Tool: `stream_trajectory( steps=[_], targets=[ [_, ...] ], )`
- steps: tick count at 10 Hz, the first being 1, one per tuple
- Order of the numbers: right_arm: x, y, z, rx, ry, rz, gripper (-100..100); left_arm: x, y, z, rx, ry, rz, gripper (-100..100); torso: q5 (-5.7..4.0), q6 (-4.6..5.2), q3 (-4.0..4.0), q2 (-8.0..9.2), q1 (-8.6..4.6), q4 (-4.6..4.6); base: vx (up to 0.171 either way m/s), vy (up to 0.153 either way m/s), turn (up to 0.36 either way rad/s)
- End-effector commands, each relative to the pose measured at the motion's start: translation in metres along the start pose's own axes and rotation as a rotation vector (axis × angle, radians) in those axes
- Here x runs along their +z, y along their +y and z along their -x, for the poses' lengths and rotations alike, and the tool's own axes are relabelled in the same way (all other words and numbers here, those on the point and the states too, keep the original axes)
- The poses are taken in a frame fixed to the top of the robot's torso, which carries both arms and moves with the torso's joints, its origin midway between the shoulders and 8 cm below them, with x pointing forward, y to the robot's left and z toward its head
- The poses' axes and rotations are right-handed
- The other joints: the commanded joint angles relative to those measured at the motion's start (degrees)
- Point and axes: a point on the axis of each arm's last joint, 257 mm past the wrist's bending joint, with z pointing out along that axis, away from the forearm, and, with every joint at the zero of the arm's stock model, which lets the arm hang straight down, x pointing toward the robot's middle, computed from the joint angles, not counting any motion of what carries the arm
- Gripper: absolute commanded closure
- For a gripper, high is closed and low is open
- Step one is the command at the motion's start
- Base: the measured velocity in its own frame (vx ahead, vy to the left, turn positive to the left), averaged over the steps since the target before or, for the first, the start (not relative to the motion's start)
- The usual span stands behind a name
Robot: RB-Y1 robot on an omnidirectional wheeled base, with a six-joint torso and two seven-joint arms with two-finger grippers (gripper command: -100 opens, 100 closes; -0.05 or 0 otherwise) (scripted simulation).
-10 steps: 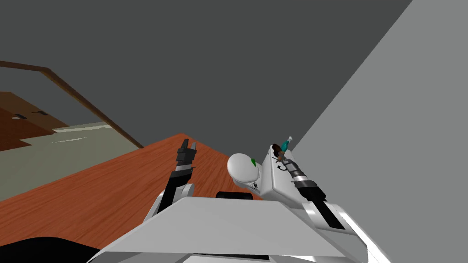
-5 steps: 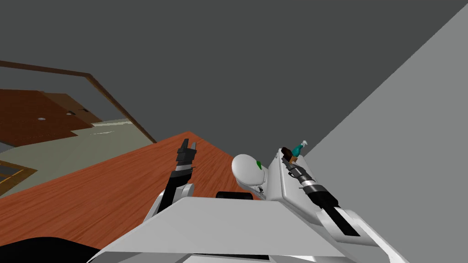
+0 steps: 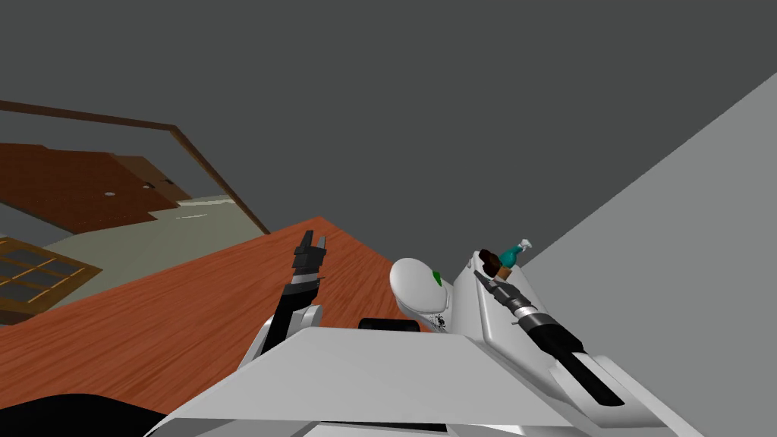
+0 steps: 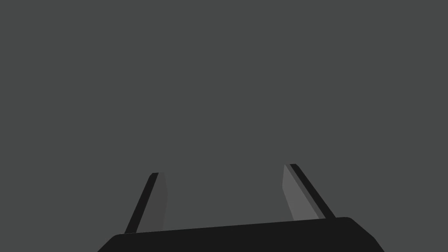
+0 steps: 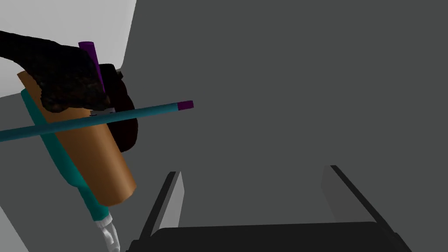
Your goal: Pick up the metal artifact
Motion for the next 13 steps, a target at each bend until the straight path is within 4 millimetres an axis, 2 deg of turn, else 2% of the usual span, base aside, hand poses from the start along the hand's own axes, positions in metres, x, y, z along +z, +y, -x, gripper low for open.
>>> stream_trajectory(
  steps=[1,2,3,5,6,10,11,13],
  targets=[
    [-0.008,-0.018,-0.009,-0.066,0.051,-0.012,-100,0.000,0.000,0.000,0.000,0.000,0.000,0,0.00,0.00,0.00,0.00,0.00,0.00,0.022,0.041,0.055],
    [-0.015,-0.032,-0.019,-0.105,0.091,-0.028,-100,0.000,0.000,0.000,0.000,0.000,0.000,0,-0.02,-0.02,0.02,0.03,-0.04,0.01,0.030,0.073,0.107],
    [-0.014,-0.032,-0.017,-0.117,0.094,-0.023,-100,0.000,0.000,0.000,0.000,0.000,0.000,0,0.00,-0.01,0.01,0.02,0.04,0.01,0.021,0.052,0.018],
    [-0.031,-0.061,-0.033,-0.204,0.182,-0.045,-100,0.000,0.000,0.000,0.000,0.000,0.000,0,-0.01,-0.02,0.02,0.03,-0.04,0.01,0.030,0.047,0.053],
    [-0.029,-0.062,-0.031,-0.217,0.185,-0.040,-100,0.000,0.000,0.000,0.000,0.000,0.000,0,-0.02,0.00,0.01,0.02,-0.03,0.00,0.024,0.044,0.018],
    [-0.067,-0.117,-0.054,-0.390,0.367,-0.062,-100,0.000,0.000,0.000,0.000,0.000,0.000,0,0.01,-0.01,-0.01,-0.02,0.07,0.00,0.039,0.068,0.037],
    [-0.065,-0.118,-0.051,-0.402,0.370,-0.056,-100,0.000,0.000,0.000,0.000,0.000,0.000,0,0.02,0.00,-0.03,-0.05,0.08,-0.01,0.036,0.049,0.000],
    [-0.085,-0.143,-0.059,-0.478,0.457,-0.061,-100,0.000,0.000,0.000,0.000,0.000,0.000,0,-0.01,-0.01,0.00,0.01,-0.03,0.00,0.029,0.049,0.026]
  ],
)
